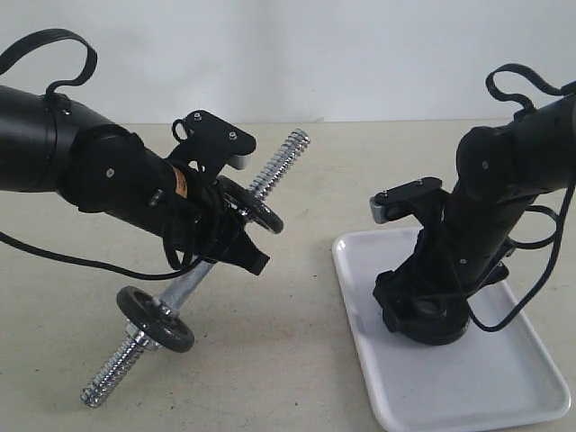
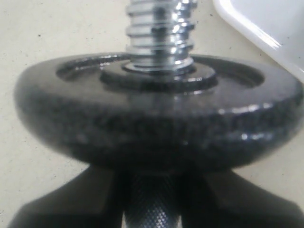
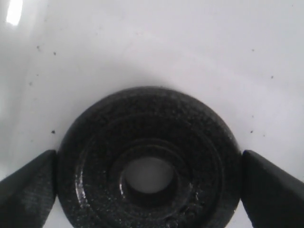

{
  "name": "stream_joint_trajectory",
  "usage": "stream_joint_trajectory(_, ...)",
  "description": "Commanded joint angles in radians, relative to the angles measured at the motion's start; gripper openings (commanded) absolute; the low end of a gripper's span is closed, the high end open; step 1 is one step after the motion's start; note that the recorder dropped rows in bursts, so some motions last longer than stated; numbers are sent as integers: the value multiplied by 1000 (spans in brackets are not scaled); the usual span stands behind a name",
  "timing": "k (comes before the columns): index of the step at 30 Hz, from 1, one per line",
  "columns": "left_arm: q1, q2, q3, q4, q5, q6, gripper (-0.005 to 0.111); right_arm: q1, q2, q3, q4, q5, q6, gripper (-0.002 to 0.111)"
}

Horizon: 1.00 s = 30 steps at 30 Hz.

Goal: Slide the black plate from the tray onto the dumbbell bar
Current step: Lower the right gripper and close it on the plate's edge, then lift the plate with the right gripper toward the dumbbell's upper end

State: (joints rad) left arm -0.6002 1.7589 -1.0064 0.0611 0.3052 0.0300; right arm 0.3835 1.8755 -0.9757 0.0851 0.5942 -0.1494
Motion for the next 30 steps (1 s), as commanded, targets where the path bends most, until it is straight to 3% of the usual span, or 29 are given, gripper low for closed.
stream_joint_trajectory(1,-2,-53,-24,10,-37,16,4,0,21,7,28,-5,-29,0)
stream_joint_trajectory(6,-2,-53,-24,10,-35,34,4,0,-7,7,14,22,-45,0)
stream_joint_trajectory(17,-2,-53,-24,10,61,299,4,0,-142,6,18,48,-117,0)
stream_joint_trajectory(30,-2,-53,-24,10,92,393,4,0,-228,6,148,66,-309,0)
